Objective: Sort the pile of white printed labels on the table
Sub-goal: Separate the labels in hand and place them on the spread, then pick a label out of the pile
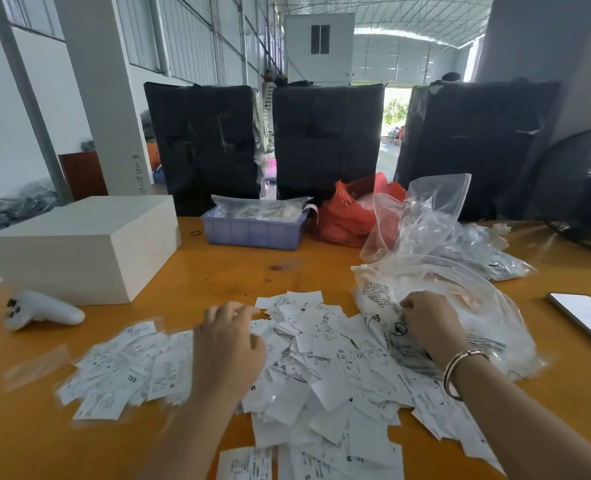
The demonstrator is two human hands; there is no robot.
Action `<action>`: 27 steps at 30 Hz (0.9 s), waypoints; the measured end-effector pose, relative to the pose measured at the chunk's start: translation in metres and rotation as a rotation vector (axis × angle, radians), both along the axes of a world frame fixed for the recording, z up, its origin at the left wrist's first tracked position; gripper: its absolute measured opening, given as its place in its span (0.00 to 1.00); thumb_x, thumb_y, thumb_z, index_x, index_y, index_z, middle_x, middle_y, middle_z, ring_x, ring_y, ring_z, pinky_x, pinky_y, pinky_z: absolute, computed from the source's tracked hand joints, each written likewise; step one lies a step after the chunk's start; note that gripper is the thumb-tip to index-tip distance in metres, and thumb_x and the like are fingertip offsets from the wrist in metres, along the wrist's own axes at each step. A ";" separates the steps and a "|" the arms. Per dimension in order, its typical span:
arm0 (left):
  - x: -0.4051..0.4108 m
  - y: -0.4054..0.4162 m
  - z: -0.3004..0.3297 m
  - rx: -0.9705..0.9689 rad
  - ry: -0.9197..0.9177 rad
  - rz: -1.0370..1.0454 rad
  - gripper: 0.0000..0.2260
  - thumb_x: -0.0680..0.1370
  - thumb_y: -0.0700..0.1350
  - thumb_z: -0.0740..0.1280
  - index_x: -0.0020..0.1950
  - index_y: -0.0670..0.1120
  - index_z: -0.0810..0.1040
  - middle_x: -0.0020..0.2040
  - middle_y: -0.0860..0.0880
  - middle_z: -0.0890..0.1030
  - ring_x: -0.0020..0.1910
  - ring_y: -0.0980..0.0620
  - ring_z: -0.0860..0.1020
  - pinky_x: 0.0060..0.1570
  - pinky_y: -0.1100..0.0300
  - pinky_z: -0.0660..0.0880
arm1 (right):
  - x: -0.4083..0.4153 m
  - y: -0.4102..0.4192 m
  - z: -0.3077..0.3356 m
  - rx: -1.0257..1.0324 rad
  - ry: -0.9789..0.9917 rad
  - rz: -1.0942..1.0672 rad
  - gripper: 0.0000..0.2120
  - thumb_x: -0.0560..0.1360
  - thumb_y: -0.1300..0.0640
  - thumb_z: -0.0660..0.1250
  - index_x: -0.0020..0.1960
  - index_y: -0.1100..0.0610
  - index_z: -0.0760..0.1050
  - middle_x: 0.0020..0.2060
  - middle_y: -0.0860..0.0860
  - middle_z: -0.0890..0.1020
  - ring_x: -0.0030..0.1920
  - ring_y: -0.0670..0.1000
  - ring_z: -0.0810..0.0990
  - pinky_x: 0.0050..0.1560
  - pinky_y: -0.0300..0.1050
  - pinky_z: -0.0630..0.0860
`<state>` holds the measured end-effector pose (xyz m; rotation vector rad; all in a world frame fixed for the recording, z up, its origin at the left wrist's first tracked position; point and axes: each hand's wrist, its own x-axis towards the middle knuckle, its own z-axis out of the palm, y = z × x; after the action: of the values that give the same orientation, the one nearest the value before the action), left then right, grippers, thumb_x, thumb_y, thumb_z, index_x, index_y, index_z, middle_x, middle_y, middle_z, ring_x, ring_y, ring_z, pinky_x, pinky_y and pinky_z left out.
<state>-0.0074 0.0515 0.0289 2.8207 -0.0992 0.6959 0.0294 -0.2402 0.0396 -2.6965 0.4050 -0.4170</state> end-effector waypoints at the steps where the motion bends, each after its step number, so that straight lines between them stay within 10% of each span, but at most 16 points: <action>1: -0.001 -0.005 -0.002 -0.011 -0.015 -0.104 0.16 0.78 0.47 0.59 0.66 0.55 0.72 0.63 0.58 0.73 0.63 0.57 0.66 0.61 0.64 0.63 | -0.002 0.000 0.000 0.020 -0.024 -0.002 0.10 0.75 0.64 0.63 0.53 0.59 0.80 0.51 0.56 0.81 0.50 0.57 0.78 0.45 0.44 0.73; 6: -0.007 -0.023 -0.011 -0.029 -0.045 -0.469 0.12 0.78 0.44 0.61 0.58 0.55 0.79 0.55 0.61 0.77 0.61 0.59 0.68 0.57 0.67 0.60 | -0.008 0.000 0.001 0.062 -0.153 -0.019 0.14 0.73 0.68 0.62 0.54 0.58 0.78 0.49 0.57 0.82 0.49 0.58 0.77 0.46 0.47 0.72; 19: -0.008 -0.026 -0.010 -0.165 -0.053 -0.526 0.11 0.78 0.42 0.63 0.56 0.54 0.80 0.52 0.63 0.77 0.56 0.65 0.68 0.57 0.67 0.65 | -0.035 0.025 0.021 -0.070 -0.724 0.169 0.13 0.75 0.66 0.66 0.56 0.55 0.80 0.43 0.51 0.84 0.45 0.52 0.81 0.53 0.50 0.71; 24: -0.017 -0.036 -0.005 -0.674 0.196 -0.571 0.06 0.80 0.53 0.61 0.52 0.61 0.77 0.50 0.64 0.77 0.55 0.70 0.71 0.51 0.76 0.66 | -0.061 0.073 0.015 0.734 -0.525 0.515 0.12 0.75 0.66 0.65 0.52 0.52 0.77 0.37 0.47 0.83 0.37 0.43 0.83 0.36 0.31 0.77; 27: -0.020 -0.038 -0.002 -0.935 0.359 -0.596 0.20 0.73 0.67 0.54 0.55 0.59 0.77 0.47 0.62 0.79 0.51 0.64 0.76 0.49 0.71 0.70 | -0.067 0.089 0.003 0.993 -0.356 0.544 0.14 0.74 0.67 0.66 0.54 0.51 0.77 0.39 0.49 0.83 0.37 0.49 0.84 0.39 0.34 0.77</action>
<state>-0.0270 0.0137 0.0268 1.8197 -0.4051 0.0404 -0.0378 -0.1507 0.0426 -1.6202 -0.2010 -0.3780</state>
